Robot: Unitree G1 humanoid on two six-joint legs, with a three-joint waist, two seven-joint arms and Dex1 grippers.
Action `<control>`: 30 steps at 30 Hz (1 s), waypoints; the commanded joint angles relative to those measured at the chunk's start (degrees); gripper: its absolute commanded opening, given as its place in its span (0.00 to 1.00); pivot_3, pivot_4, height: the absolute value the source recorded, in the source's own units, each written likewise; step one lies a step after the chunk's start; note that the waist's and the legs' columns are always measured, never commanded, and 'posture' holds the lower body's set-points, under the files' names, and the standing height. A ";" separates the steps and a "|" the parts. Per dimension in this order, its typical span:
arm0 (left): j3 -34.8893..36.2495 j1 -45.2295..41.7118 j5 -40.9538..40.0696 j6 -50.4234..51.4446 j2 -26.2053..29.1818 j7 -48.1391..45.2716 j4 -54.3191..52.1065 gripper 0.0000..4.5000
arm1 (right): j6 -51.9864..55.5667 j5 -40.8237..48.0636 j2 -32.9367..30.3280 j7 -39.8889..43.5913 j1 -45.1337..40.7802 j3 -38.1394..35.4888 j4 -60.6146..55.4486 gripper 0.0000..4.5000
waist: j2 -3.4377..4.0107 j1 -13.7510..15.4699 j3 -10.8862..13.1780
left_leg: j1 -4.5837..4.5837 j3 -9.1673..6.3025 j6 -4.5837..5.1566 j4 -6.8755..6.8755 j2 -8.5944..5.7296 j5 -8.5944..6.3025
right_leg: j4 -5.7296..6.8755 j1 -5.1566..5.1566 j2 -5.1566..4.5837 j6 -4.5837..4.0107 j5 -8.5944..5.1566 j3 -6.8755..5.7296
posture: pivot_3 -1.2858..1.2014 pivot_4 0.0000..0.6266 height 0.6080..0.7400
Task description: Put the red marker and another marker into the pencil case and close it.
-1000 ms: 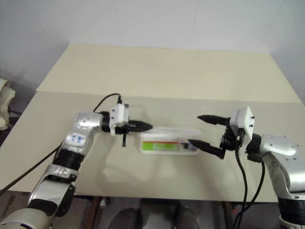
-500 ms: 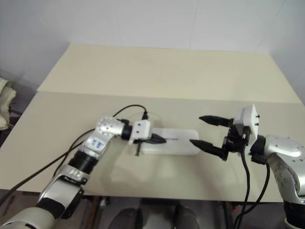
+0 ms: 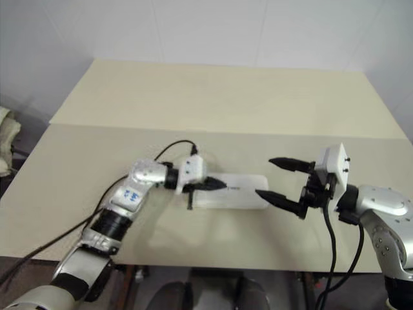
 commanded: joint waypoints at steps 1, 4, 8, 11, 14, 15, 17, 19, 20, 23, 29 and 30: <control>9.03 0.38 -7.63 0.71 3.30 0.43 -3.74 0.01 | -0.62 0.72 -0.26 -0.34 -1.00 -1.88 0.01 1.00 | 0.00 -0.02 0.00 | 0.03 0.00 0.00 -0.01 0.00 0.00 | 0.01 0.01 0.00 0.00 0.00 0.00 | 0.52 0.24 1.00; 11.88 1.54 -8.55 -1.11 6.01 0.92 -3.72 0.01 | -0.59 0.86 -0.52 0.02 -0.99 -2.18 0.44 1.00 | 0.01 -0.03 0.00 | 0.04 0.01 -0.01 -0.02 0.00 0.00 | 0.02 0.01 0.00 0.00 0.00 0.00 | 0.52 0.24 1.00; 16.12 6.22 -13.12 0.36 12.09 -4.13 -5.89 0.09 | -1.06 0.07 -1.25 0.85 0.35 -3.03 1.11 1.00 | 0.00 0.09 0.00 | 0.01 0.00 -0.01 -0.02 -0.04 0.00 | 0.02 0.02 -0.02 0.00 0.00 0.00 | 0.52 0.24 1.00; 17.22 9.16 -14.97 1.68 15.50 -5.92 -7.78 0.29 | -2.91 -1.85 -1.93 1.75 1.45 -3.92 2.88 1.00 | -0.01 0.05 0.01 | 0.00 0.01 -0.03 -0.05 -0.03 -0.02 | 0.02 -0.02 -0.01 0.00 0.00 -0.01 | 0.52 0.24 1.00; 17.01 9.97 -15.37 1.45 16.90 -6.73 -8.34 0.53 | -4.16 -2.60 -2.29 2.89 1.77 -4.54 4.52 1.00 | -0.01 0.39 0.01 | -0.01 0.00 -0.04 -0.05 -0.04 -0.03 | 0.02 -0.01 -0.03 0.00 0.00 0.00 | 0.52 0.24 1.00; 17.16 10.02 -15.63 1.51 17.19 -6.78 -8.34 0.61 | -4.43 -2.81 -2.74 3.88 2.33 -4.58 4.73 1.00 | -0.01 0.45 0.01 | -0.01 0.00 -0.03 -0.05 -0.06 -0.03 | 0.02 0.00 -0.04 0.00 0.00 0.00 | 0.52 0.24 1.00; 17.63 10.36 -15.94 1.65 17.79 -6.86 -8.61 0.75 | -5.43 -3.98 -4.39 6.91 4.78 -4.20 4.05 1.00 | -0.01 0.50 0.01 | -0.01 0.01 -0.04 -0.05 -0.05 -0.03 | 0.01 0.00 -0.03 0.00 0.00 0.01 | 0.52 0.24 1.00; 17.99 10.88 -16.57 2.37 18.16 -6.79 -9.49 0.91 | -5.73 -4.01 -4.74 7.19 5.41 -4.37 3.89 1.00 | -0.01 0.16 0.01 | 0.01 0.01 -0.04 -0.07 -0.04 -0.03 | 0.02 0.00 -0.02 0.00 0.00 0.01 | 0.52 0.24 1.00; 17.99 11.32 -16.93 2.50 18.50 -7.10 -9.98 1.00 | -6.15 -4.42 -4.82 7.05 5.41 -4.29 3.98 1.00 | -0.01 0.03 0.01 | 0.02 0.02 -0.04 -0.07 -0.03 -0.03 | 0.01 0.00 -0.02 0.00 0.00 0.01 | 0.52 0.24 1.00; 17.40 12.41 -17.58 3.16 19.12 -7.75 -11.49 1.00 | -6.87 -5.12 -4.99 7.55 5.34 -4.53 4.98 1.00 | -0.01 -0.21 0.01 | 0.04 0.05 -0.04 -0.07 -0.03 -0.03 | 0.01 0.00 -0.02 0.00 0.00 0.02 | 0.52 0.24 1.00; 16.16 13.88 -18.55 6.46 20.76 -9.36 -15.63 1.00 | -10.70 -8.05 -6.46 9.25 3.14 -5.44 11.50 1.00 | -0.01 -0.04 0.01 | 0.06 0.08 -0.04 -0.06 -0.03 -0.03 | 0.01 0.00 -0.02 0.00 0.00 0.04 | 0.52 0.24 1.00; 16.03 13.82 -18.69 7.03 21.32 -10.05 -15.68 1.00 | -11.42 -8.52 -6.71 9.58 2.13 -5.33 12.86 1.00 | -0.01 -0.06 0.01 | 0.05 0.08 -0.04 -0.06 -0.02 -0.03 | 0.02 0.00 -0.02 0.00 0.00 0.03 | 0.52 0.24 1.00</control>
